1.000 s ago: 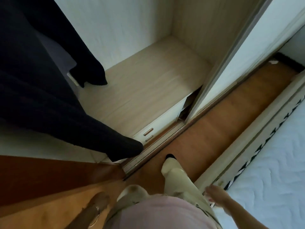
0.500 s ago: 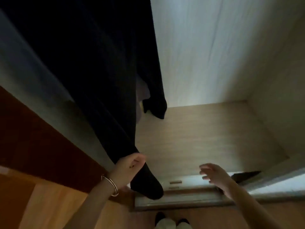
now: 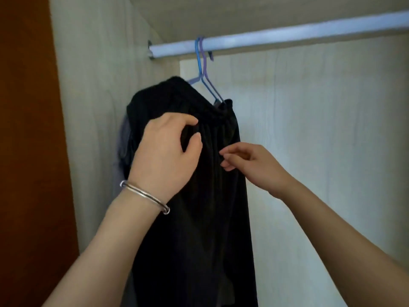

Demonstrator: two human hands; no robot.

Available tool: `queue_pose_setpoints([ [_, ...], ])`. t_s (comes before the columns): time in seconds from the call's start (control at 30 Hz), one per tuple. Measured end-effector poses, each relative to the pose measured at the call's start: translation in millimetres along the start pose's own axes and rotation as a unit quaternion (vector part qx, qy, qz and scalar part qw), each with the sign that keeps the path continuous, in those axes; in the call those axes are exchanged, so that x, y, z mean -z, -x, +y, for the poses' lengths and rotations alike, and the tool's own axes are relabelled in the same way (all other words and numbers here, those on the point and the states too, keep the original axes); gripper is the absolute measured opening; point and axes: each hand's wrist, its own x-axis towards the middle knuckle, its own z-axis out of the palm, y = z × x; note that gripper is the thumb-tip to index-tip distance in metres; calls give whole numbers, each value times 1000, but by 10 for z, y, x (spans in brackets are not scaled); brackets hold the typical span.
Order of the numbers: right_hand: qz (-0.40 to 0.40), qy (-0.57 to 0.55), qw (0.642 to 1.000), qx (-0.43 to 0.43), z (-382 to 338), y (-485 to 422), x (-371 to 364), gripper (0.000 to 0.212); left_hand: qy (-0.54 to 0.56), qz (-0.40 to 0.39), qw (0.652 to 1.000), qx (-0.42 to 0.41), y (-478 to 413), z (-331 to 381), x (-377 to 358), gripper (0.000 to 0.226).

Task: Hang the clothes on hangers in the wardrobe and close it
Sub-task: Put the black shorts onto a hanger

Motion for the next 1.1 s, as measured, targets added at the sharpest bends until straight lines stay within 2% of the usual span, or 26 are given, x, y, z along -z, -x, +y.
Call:
queue_pose_setpoints([
  [0.07, 20, 20, 999, 41, -148, -297, 177, 13, -44, 50, 998, -12, -398, 47, 63, 25],
  [0.13, 56, 29, 995, 75, -254, -586, 340, 14, -94, 47, 994, -4, -773, 77, 70, 28],
  [0.23, 110, 46, 987, 106, -347, -1010, 541, 19, -231, -55, 970, 52, -1268, 102, -41, 35],
  [0.3, 111, 76, 985, 105, -333, -1268, 596, 25, -331, -149, 928, 81, -1499, 125, -175, 36],
  [0.37, 90, 122, 983, 105, -264, -1499, 595, 32, -397, -224, 887, 75, -1628, 129, -368, 33],
  [0.43, 66, 161, 979, 106, -188, -1685, 546, 41, -416, -266, 865, 87, -1718, 48, -564, 30],
  [0.57, 39, 200, 973, 104, -78, -1995, 443, 51, -449, -297, 836, 106, -1874, -88, -732, 36],
  [0.7, 37, 208, 972, 102, -33, -2262, 397, 49, -471, -297, 827, 81, -1938, -159, -785, 35],
  [0.83, 24, 261, 960, 101, 22, -2414, 352, 31, -491, -250, 832, 70, -1951, -294, -755, 28],
  [0.97, 90, 279, 946, 138, -54, -2501, 401, 26, -488, -160, 856, 60, -2058, -322, -619, 27],
  [1.1, 148, 344, 906, 195, -172, -2544, 410, 32, -506, -122, 853, 43, -2150, -336, -538, 28],
])
